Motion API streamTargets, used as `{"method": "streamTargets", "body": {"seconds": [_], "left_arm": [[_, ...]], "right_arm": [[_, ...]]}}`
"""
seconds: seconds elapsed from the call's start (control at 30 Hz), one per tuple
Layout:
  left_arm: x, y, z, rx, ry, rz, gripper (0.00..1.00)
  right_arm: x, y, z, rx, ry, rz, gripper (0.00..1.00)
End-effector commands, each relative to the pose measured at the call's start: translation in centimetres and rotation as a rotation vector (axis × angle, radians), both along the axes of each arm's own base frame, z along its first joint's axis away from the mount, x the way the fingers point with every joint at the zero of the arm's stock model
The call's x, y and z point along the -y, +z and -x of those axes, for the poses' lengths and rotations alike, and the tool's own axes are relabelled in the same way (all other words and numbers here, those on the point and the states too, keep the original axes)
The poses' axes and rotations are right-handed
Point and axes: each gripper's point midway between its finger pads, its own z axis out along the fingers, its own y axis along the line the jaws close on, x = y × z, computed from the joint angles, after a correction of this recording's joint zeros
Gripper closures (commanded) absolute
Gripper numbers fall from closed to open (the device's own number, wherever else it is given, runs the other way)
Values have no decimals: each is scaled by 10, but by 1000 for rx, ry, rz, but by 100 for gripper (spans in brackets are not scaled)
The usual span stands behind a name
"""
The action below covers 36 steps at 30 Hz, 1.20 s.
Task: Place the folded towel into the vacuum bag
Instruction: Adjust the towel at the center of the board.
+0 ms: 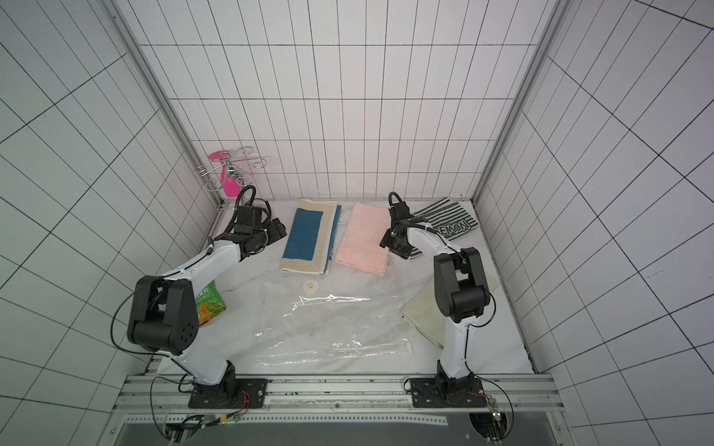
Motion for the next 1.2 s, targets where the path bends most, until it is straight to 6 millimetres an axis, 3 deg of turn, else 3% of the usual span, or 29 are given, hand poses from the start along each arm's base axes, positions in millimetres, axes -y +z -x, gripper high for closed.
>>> {"method": "streamTargets", "body": {"seconds": [0.0,0.37,0.5,0.67,0.9,1.07,1.17], "left_arm": [[4,-11,-2,-8,20,62,14],[11,-29,-6,-36,33,127,17],[14,-58,0,-88,58,153,19],[14,-94,10,-166,94,173,20],[7,-122,17,-243,120,139,21],[0,-140,28,-307,149,113,21],[1,-139,28,-307,149,118,21]], "right_arm": [[-4,-1,-11,-22,-3,25,38],[-18,-31,-22,-68,5,35,41],[-16,-45,-15,-109,-9,47,43],[-13,-51,-8,-134,-26,47,56],[-23,-19,-30,-49,36,20,73],[-37,18,-48,30,109,-21,87],[-27,35,-49,34,129,48,95]]}}
